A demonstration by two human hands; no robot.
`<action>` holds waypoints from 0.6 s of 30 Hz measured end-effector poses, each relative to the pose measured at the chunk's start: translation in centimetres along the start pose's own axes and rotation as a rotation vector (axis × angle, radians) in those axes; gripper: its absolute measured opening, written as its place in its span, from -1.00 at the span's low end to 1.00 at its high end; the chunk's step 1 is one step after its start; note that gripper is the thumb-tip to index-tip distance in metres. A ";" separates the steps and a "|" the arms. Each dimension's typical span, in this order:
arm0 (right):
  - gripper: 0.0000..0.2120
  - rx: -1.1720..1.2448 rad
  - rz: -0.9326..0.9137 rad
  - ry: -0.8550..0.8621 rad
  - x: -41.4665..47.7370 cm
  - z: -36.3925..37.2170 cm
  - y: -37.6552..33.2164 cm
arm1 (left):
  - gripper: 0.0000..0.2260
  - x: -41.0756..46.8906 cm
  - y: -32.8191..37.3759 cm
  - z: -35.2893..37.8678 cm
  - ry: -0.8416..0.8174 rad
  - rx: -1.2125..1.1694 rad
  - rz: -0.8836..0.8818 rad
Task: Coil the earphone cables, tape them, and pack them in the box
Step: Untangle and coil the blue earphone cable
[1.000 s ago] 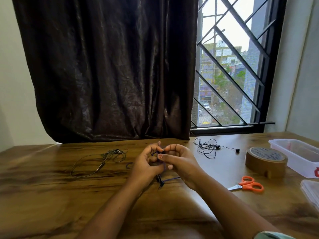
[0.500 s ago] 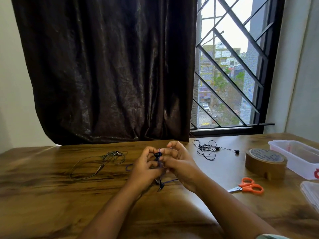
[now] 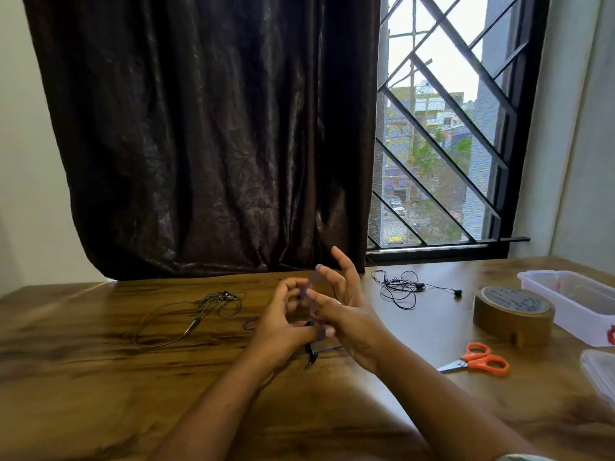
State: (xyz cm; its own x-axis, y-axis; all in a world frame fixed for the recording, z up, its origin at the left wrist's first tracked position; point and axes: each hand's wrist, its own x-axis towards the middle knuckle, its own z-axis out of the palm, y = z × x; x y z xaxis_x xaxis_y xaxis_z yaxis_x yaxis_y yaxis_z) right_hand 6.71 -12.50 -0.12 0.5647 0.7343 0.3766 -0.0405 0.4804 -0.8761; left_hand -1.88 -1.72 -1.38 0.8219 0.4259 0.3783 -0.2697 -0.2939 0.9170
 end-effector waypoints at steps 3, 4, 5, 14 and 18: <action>-0.15 0.002 -0.036 0.022 -0.1 0.1 -0.2 | -0.33 0.1 0.0 0.0 0.031 0.002 0.006; -0.10 -0.010 -0.041 0.031 -0.1 0.0 -0.2 | -0.30 0.1 0.0 0.0 0.045 0.025 0.014; -0.05 -0.020 -0.041 0.035 -0.2 0.0 -0.3 | -0.25 0.1 0.1 -0.1 0.047 0.060 0.030; -0.02 -0.234 -0.061 0.193 0.4 -0.9 -0.2 | 0.21 -0.5 1.2 -0.4 -0.108 -0.016 0.054; -0.30 -0.181 0.031 0.316 0.7 -1.6 0.0 | 0.23 -0.5 0.9 -0.6 -0.055 0.026 0.081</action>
State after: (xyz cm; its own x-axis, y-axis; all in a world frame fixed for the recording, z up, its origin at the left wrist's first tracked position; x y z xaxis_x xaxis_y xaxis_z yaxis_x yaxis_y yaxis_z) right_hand 8.46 -12.73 -0.29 0.7933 0.5495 0.2622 0.0689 0.3468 -0.9354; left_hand -2.83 -1.72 -0.66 0.8243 0.3529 0.4428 -0.3240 -0.3474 0.8800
